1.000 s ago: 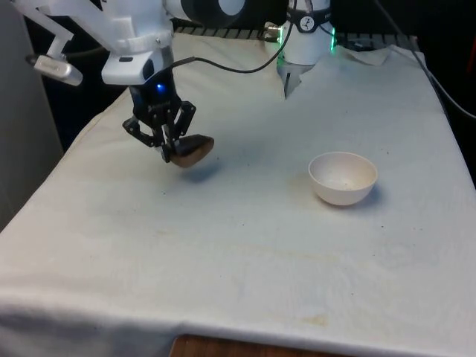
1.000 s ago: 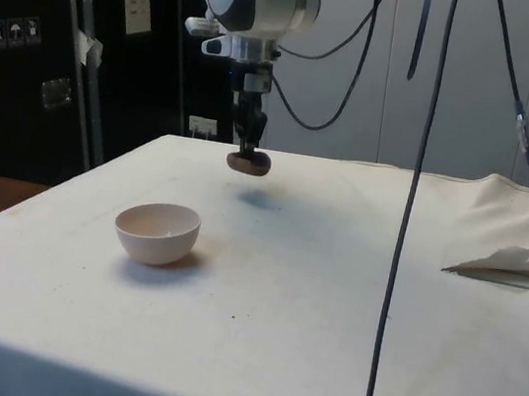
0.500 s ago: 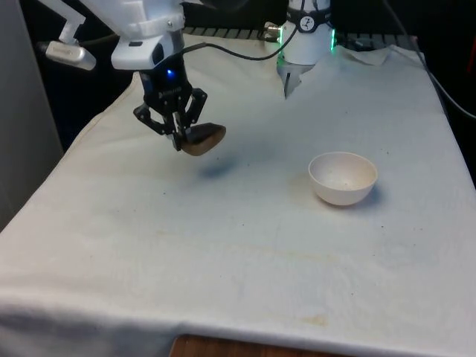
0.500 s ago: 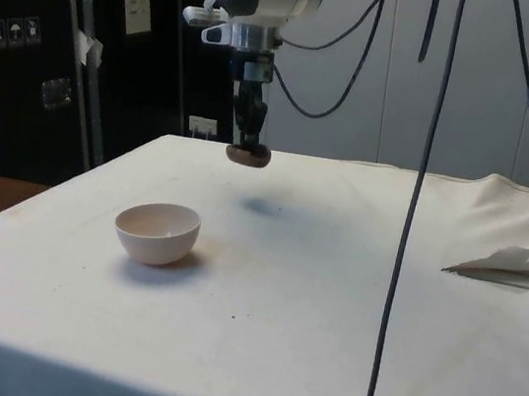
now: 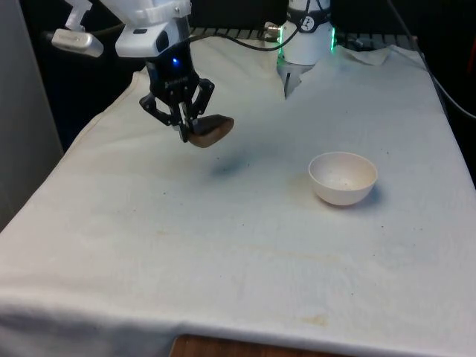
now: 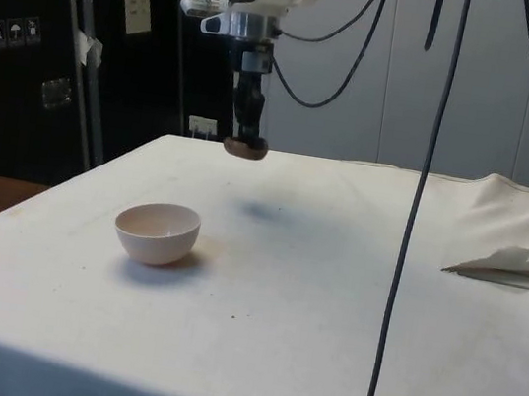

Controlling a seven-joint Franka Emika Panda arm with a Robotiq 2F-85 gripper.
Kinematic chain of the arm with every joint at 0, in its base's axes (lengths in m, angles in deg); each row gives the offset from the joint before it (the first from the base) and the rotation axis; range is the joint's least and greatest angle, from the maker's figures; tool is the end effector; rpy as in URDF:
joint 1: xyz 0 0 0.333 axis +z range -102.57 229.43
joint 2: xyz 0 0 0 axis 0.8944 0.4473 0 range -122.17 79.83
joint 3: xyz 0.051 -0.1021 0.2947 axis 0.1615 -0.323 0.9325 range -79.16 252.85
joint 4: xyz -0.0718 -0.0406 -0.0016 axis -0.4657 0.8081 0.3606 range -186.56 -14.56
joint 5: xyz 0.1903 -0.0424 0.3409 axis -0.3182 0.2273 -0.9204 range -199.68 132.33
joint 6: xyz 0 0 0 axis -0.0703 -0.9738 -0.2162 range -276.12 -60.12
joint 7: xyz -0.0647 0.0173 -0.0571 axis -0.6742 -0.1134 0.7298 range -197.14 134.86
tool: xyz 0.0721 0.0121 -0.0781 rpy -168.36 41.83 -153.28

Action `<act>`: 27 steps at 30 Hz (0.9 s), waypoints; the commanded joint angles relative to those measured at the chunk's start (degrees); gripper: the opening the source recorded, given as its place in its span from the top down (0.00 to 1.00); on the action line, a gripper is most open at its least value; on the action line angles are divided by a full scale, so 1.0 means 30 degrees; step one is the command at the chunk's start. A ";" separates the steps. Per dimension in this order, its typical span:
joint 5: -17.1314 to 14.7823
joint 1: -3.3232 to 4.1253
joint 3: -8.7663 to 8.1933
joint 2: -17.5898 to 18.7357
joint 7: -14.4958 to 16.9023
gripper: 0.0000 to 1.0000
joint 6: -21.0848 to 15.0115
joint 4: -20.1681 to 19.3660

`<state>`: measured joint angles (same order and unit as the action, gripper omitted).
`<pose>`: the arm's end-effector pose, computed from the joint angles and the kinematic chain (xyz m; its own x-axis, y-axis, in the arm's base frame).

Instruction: Pour the coffee beans from the cup into the bowl.

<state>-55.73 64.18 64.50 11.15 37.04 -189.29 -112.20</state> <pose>0.6188 -0.2106 0.2570 0.8160 0.5750 0.0599 0.5781 -0.8122 -0.0786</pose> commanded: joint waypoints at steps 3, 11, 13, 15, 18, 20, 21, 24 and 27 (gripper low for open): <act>0.0267 0.0210 -0.0172 -0.0134 -0.0477 1.00 -0.0038 -0.0115; 0.0688 0.0286 -0.0153 -0.0210 -0.1280 1.00 -0.0057 -0.0076; 0.0917 0.0325 -0.0153 -0.0229 -0.1585 1.00 -0.0095 -0.0076; 0.1070 0.0344 -0.0172 -0.0229 -0.1776 1.00 -0.0134 -0.0057; 0.1241 0.0363 -0.0172 -0.0267 -0.1986 1.00 -0.0134 -0.0038; 0.1509 0.0401 -0.0153 -0.0306 -0.2330 1.00 -0.0134 -0.0019; 0.1585 0.0401 -0.0153 -0.0325 -0.2426 1.00 -0.0115 0.0000; 0.1757 0.0420 -0.0153 -0.0363 -0.2750 1.00 -0.0115 0.0000; 0.1814 0.0439 -0.0153 -0.0382 -0.2922 1.00 -0.0095 0.0000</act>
<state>-50.98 65.04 64.55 10.17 28.96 -189.35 -111.91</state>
